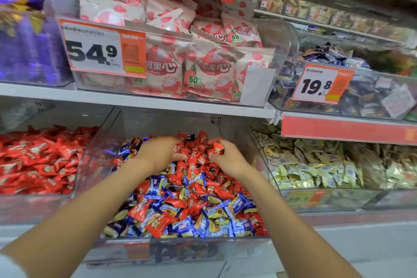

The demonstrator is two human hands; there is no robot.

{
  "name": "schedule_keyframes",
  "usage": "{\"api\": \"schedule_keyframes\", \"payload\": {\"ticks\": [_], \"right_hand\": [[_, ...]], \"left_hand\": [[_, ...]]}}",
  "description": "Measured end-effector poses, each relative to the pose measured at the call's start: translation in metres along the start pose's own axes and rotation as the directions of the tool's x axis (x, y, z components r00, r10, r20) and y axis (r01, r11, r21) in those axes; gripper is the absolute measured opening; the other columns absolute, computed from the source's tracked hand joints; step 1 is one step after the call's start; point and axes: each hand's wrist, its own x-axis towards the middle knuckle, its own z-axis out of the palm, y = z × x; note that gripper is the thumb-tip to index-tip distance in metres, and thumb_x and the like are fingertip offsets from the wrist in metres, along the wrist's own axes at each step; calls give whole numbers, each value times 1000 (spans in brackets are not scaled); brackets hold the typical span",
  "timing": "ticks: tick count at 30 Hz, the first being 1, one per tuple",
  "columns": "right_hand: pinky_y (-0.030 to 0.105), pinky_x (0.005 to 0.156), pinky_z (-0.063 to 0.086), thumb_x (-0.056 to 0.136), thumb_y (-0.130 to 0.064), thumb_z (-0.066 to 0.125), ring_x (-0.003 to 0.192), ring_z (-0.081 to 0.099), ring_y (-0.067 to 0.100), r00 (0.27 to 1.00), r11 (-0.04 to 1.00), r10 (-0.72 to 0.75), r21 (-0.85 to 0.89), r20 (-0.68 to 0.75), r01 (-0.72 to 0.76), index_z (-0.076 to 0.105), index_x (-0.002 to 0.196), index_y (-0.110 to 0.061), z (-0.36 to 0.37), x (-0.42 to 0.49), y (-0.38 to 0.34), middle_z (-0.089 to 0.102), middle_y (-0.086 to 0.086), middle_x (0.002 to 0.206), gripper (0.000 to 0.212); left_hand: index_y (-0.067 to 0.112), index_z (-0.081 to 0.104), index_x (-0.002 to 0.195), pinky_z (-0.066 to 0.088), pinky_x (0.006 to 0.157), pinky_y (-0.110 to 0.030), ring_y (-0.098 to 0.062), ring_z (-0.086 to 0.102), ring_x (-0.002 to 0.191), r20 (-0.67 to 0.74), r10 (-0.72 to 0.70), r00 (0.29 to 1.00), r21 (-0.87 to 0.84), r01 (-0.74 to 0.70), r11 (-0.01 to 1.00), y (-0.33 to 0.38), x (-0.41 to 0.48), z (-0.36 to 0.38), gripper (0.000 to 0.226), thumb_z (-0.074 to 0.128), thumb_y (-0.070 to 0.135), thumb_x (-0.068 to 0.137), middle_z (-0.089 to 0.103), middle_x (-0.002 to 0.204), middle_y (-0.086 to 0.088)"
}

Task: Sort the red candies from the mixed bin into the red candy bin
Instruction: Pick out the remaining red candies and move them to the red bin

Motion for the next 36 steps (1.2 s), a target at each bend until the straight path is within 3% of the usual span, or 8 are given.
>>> {"api": "schedule_keyframes", "payload": {"ticks": [4, 8, 15, 19, 23, 26, 30, 36], "right_hand": [[30, 94, 47, 84, -12, 68, 108, 57, 18, 989, 1000, 15, 7, 149, -16, 44, 139, -22, 15, 11, 4, 53, 4, 131, 61], [44, 113, 32, 76, -43, 74, 137, 32, 28, 976, 984, -2, -174, 219, 41, 45, 135, -38, 39, 23, 6, 31, 7, 149, 66], [27, 47, 42, 88, -12, 66, 57, 48, 19, 983, 993, -114, 45, 144, 109, 55, 95, -20, 24, 9, -13, 61, 16, 94, 15], [38, 64, 48, 89, -13, 66, 67, 56, 28, 984, 980, -156, 134, 81, 144, 62, 105, -19, 8, -2, -21, 64, 12, 98, 18], [33, 66, 48, 87, -15, 68, 69, 54, 17, 981, 975, -166, 165, 101, 148, 64, 105, -26, 5, -18, -23, 60, -6, 106, 22], [13, 50, 38, 89, -16, 66, 47, 46, -2, 969, 976, -209, 96, 131, 198, 62, 107, -16, 3, -37, -28, 58, -13, 101, 19], [16, 41, 29, 89, -17, 65, 36, 31, 2, 969, 979, -203, 43, 140, 199, 61, 102, -13, 1, -54, -36, 60, -32, 74, 14], [37, 55, 40, 87, -21, 68, 61, 50, 26, 966, 966, -244, 107, 88, 234, 62, 94, -26, 7, -76, -66, 62, 18, 78, 10]], "left_hand": [[24, 48, 135, 49, 88, -37, -23, 55, 118, -33, -9, 999, -37, 8, 999, -1, -19, -11, 55, 51, 53, 89, 57, 134, 0], [25, 46, 133, 49, 80, -37, -26, 60, 107, -83, -54, 995, 27, 56, 998, -6, -40, -26, 48, 47, 51, 92, 63, 122, -3], [24, 47, 131, 45, 71, -35, -21, 62, 95, -69, -56, 996, -35, 53, 998, -11, -59, -35, 47, 45, 52, 93, 65, 118, -1], [24, 49, 123, 35, 57, -29, -8, 50, 62, -67, -57, 996, -167, 45, 985, -14, -63, -38, 41, 47, 52, 92, 67, 96, -1], [22, 49, 118, 40, 63, -35, -19, 50, 80, -130, -46, 990, -61, 38, 997, -13, -68, -45, 42, 44, 54, 92, 60, 84, -4], [20, 47, 119, 50, 73, -41, -22, 60, 83, -107, -44, 993, -83, 35, 996, -14, -74, -49, 44, 44, 53, 92, 65, 93, -5], [16, 46, 115, 49, 60, -30, -12, 65, 75, -53, -9, 999, -295, -7, 956, -10, -84, -58, 32, 51, 40, 94, 68, 86, -5], [27, 53, 99, 50, 68, -34, -13, 63, 74, -175, -18, 984, -488, -71, 870, -22, -108, -85, 15, 59, 37, 90, 65, 87, 0]]}}
